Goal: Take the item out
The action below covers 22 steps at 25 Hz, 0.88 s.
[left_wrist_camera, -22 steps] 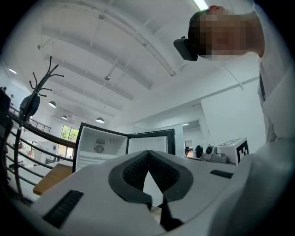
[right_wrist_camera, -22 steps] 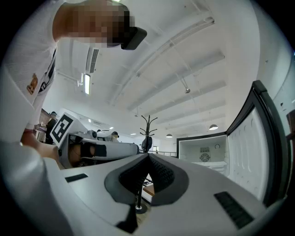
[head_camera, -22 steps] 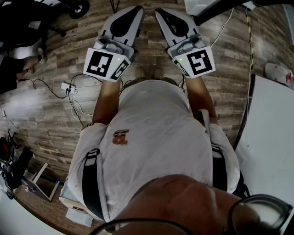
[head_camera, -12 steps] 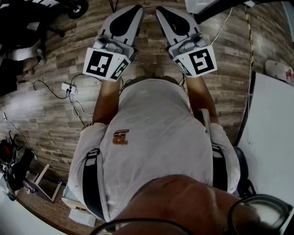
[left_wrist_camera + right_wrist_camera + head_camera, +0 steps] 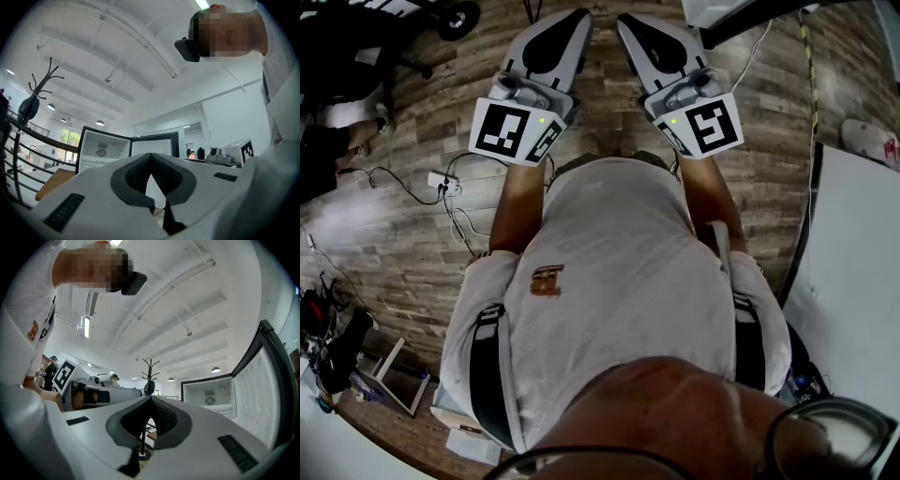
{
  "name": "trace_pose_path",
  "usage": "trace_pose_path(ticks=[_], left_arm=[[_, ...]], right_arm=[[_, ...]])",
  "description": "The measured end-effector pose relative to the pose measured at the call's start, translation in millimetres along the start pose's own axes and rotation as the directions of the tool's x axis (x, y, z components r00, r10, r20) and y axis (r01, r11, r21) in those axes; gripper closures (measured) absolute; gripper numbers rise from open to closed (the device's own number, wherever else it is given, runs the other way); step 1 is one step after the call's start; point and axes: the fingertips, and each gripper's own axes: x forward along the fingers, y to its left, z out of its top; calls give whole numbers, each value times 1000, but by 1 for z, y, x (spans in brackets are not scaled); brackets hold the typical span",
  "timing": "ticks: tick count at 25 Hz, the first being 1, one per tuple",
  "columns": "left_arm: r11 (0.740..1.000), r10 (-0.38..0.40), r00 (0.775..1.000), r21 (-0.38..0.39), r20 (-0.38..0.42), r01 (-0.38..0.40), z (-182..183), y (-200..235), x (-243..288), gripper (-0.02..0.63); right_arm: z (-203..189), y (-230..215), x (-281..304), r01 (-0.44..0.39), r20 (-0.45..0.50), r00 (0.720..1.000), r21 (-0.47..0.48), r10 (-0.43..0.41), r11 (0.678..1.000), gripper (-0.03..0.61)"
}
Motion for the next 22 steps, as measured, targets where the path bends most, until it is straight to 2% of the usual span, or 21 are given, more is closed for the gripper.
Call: trace_pose_path(ticks=[11, 22], left_arm=[[999, -37, 999, 5, 15, 37, 4, 33, -11, 595], [997, -73, 997, 17, 11, 72, 4, 45, -13, 595]], right_arm=[[-7, 15, 31, 19, -7, 1000, -19, -19, 1000, 545], [-12, 17, 42, 48, -9, 999, -26, -49, 998, 545]])
